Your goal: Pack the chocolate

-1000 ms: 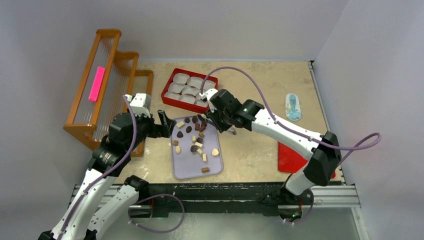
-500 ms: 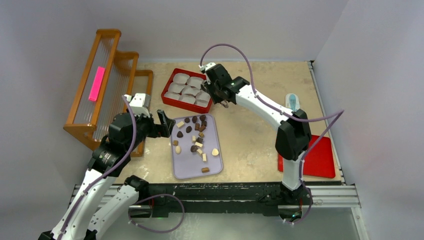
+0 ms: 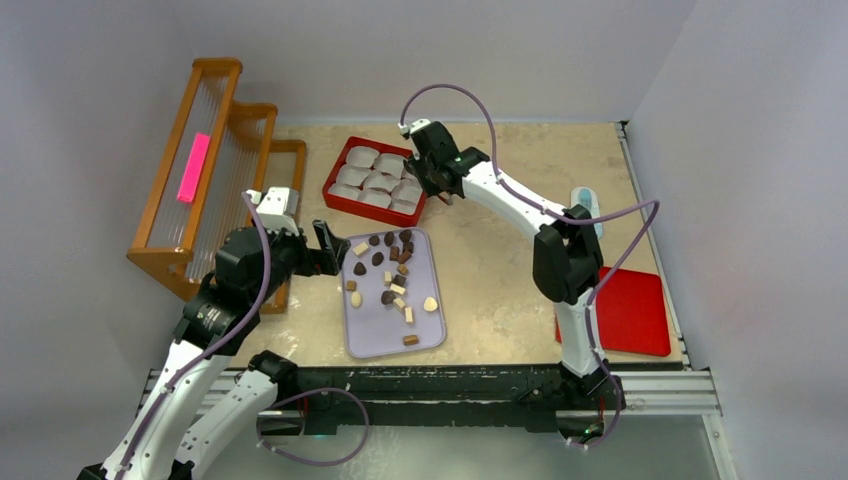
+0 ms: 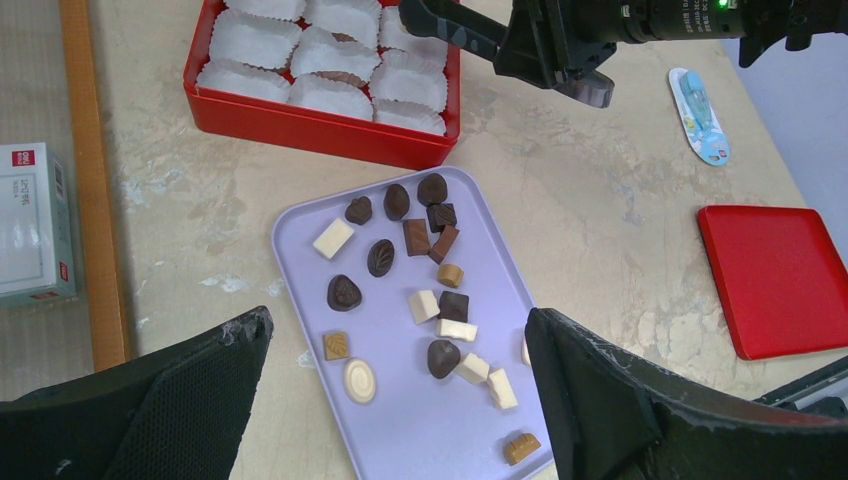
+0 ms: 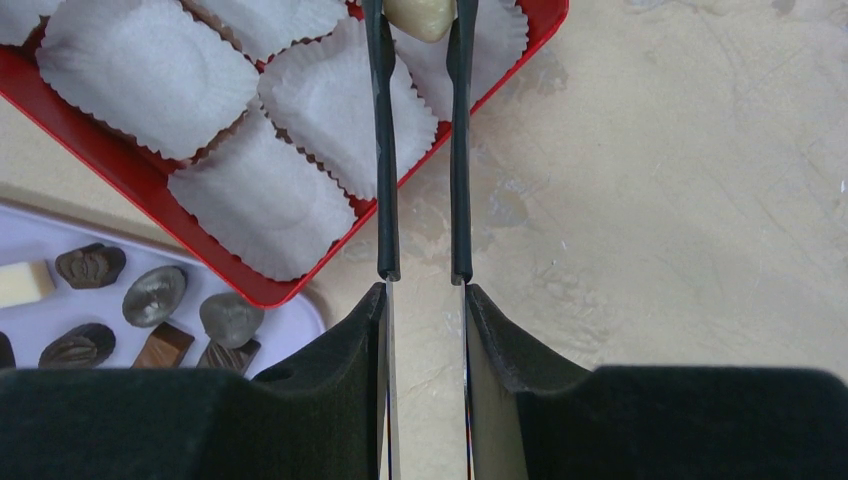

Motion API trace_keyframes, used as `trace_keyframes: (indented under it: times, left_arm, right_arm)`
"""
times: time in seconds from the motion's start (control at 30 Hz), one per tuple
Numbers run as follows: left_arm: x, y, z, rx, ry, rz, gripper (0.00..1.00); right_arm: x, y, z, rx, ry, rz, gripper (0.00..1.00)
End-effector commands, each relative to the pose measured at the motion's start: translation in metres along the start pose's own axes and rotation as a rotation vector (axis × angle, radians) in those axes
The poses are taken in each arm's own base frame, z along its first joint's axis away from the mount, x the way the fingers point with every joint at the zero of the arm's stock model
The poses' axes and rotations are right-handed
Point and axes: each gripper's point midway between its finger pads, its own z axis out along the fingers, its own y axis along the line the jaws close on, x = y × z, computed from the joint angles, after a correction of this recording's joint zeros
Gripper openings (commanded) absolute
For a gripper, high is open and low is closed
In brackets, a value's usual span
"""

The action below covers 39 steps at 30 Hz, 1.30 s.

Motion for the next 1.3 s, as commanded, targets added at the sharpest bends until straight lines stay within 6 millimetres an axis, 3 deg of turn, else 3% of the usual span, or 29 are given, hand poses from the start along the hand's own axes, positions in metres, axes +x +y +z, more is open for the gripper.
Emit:
trace_keyframes:
  times: [0.0, 0.23, 0.63, 0.93, 1.1, 1.27]
  left_arm:
    - [-0.007, -0.003, -0.002, 0.010, -0.024, 0.000, 0.97]
    - [-0.006, -0.003, -0.001, 0.011, -0.020, -0.001, 0.97]
    - [-0.007, -0.005, -0.003, 0.020, -0.024, -0.001, 0.97]
    - [-0.007, -0.005, -0.004, 0.021, -0.027, -0.001, 0.97]
    - [-0.007, -0.005, -0.004, 0.020, -0.027, -0.001, 0.98]
    - [-0.007, -0.002, -0.002, 0.007, -0.025, -0.007, 1.00]
  right_arm:
    - [-0.034, -0.013, -0.004, 0.032, -0.096, 0.016, 0.30]
    - [-0.031, -0.018, 0.006, 0.059, -0.081, 0.002, 0.36]
    - [-0.039, -0.023, -0.003, 0.074, -0.092, -0.019, 0.44]
    - [-0.044, -0.024, -0.037, 0.044, -0.121, -0.007, 0.41]
    - [-0.032, -0.019, -0.058, -0.003, -0.129, 0.008, 0.41]
    - [-0.007, -0.012, -0.079, -0.053, -0.097, 0.025, 0.39]
